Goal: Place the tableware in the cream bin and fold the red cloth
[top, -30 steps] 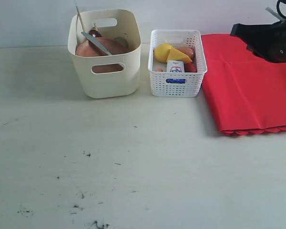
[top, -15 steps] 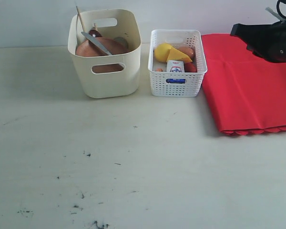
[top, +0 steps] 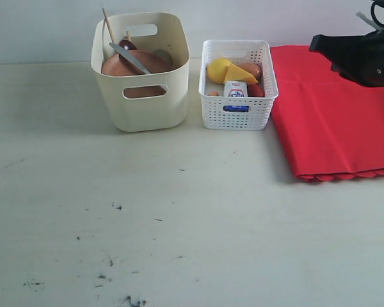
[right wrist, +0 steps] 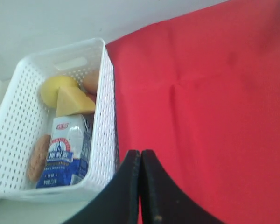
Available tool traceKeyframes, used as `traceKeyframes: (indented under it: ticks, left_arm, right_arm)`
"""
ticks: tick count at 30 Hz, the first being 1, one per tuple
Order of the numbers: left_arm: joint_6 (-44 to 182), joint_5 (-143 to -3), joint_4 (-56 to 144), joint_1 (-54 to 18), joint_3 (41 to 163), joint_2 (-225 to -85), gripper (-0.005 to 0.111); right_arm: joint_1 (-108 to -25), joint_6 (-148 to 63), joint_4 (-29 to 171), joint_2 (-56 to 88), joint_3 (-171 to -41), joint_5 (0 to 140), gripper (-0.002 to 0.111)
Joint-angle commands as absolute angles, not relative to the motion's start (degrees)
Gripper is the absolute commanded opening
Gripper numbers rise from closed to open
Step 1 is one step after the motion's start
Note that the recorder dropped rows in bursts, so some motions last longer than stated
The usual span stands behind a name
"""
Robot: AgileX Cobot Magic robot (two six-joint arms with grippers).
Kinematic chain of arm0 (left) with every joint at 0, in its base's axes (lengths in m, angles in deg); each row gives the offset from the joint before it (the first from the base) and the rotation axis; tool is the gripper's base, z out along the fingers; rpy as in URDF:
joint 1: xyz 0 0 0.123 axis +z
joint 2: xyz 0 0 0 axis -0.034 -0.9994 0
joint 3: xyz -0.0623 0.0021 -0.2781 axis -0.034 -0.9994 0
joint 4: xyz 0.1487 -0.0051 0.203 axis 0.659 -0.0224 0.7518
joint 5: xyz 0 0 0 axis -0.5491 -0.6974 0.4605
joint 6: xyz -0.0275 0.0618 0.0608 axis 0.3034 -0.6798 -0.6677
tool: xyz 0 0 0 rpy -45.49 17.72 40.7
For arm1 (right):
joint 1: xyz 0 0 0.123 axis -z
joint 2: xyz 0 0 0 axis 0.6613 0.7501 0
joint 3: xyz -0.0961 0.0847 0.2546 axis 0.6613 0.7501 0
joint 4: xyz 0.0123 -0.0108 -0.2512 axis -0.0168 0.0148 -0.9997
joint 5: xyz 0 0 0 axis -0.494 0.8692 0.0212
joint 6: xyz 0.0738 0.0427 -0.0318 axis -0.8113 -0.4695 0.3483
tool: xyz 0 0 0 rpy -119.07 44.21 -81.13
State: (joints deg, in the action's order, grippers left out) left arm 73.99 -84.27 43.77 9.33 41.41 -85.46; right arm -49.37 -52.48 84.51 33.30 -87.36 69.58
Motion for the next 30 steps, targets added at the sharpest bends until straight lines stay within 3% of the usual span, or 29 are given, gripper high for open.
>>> traceKeyframes:
  ticks: [1, 11, 18, 30]
  left_arm:
    - [73.78, -84.31, 43.07, 9.36, 41.41, -85.16, 0.003]
    - [73.78, -84.31, 43.07, 9.36, 41.41, -85.16, 0.003]
    - [73.78, -84.31, 43.18, 9.36, 41.41, -85.16, 0.003]
    - [73.78, -84.31, 43.18, 9.36, 41.41, -85.16, 0.003]
  right_arm:
    - [-49.40, -51.29, 84.47, 27.67, -83.20, 76.22, 0.000]
    - [-49.40, -51.62, 84.57, -2.94, -60.65, 77.55, 0.000]
    - [-49.40, -33.05, 86.57, -22.92, -49.74, 75.49, 0.000]
    - [-49.40, -46.54, 77.20, -50.80, -40.76, 76.96, 0.000]
